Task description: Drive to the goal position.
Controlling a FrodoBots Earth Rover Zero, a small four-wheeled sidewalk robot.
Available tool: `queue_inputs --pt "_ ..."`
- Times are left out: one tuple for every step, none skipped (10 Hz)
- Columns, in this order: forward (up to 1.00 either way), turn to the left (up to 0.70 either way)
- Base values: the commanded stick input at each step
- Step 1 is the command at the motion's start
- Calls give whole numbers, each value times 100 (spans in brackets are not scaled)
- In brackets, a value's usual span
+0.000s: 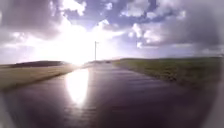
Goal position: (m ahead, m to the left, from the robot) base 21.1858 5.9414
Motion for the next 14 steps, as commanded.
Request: queue_inputs --pt "70 0" --pt "70 0" --pt "70 0" --pt "70 0" --pt "70 0" --pt "70 0" --pt "70 0" --pt "70 0" --pt "70 0" --pt "70 0" --pt "70 0" --pt "70 0" --pt "70 0" --pt "70 0"
